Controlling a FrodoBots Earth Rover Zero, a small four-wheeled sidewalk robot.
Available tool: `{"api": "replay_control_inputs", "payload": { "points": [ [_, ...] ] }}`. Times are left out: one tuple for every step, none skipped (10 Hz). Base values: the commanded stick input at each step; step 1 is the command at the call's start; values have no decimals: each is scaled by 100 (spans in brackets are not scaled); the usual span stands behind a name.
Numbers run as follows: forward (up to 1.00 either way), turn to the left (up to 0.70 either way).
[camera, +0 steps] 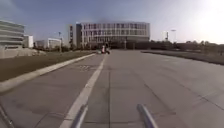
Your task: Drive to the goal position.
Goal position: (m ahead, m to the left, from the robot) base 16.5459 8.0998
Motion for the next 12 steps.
{"api": "replay_control_inputs", "payload": {
  "points": [
    [70, 0],
    [70, 0],
    [70, -2],
    [70, -8],
    [70, -14],
    [70, -14],
    [70, -14],
    [70, -14],
    [70, -14],
    [70, -14],
    [70, -14],
    [70, -14]
  ]
}}
